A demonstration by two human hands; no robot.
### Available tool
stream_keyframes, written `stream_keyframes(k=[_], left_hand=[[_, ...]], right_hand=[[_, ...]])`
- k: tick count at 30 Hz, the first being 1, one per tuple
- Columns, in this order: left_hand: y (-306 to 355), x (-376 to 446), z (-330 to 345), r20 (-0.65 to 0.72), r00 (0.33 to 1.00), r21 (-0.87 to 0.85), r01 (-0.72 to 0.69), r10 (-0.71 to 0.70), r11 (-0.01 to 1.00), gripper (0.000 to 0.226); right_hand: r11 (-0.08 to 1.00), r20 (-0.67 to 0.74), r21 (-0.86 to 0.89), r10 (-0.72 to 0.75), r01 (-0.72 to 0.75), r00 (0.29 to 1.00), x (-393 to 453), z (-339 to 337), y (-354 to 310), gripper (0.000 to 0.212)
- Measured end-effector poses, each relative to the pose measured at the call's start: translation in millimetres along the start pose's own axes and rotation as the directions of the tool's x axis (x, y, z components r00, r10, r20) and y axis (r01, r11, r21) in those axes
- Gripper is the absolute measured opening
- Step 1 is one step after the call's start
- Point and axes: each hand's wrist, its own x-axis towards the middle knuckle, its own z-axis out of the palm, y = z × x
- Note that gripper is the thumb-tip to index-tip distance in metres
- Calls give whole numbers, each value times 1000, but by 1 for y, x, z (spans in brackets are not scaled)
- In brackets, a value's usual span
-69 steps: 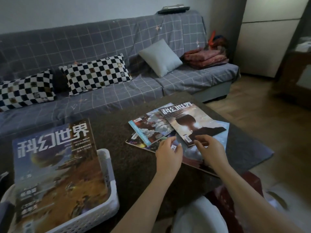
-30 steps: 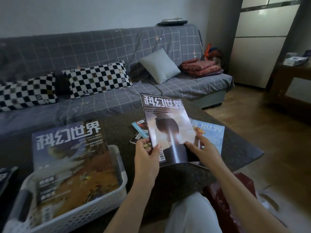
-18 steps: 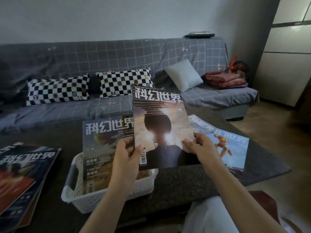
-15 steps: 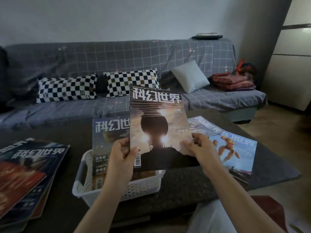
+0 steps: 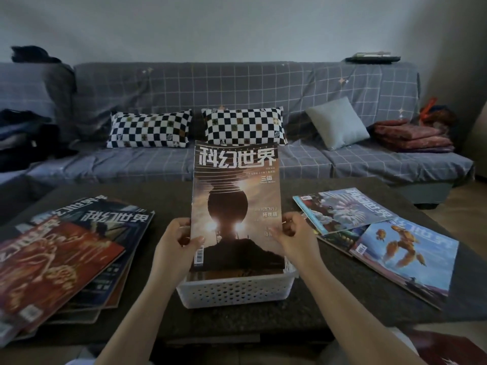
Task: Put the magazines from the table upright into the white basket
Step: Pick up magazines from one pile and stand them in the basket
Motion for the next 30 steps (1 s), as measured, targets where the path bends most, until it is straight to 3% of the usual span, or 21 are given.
stream_keyframes(k=[6,12,19,30], left_hand=[[-7,3,10,-25,997,337,-61,74,939,42],[-12,1,10,-28,997,327,-58,71,943,58],[-12,-1,12,-64,993,344,-75,103,936,50],[-8,-2,18,-129,986,372,-52,107,927,38]], right_hand=[[956,-83,-292,-23,-2,996,6,9,10,21],[869,-92,-492,-110,51,990,3,10,19,33],[806,-8,-577,-170,135,985,2,11,19,58],[877,34,-465,-123,124,992,2,5,16,51]])
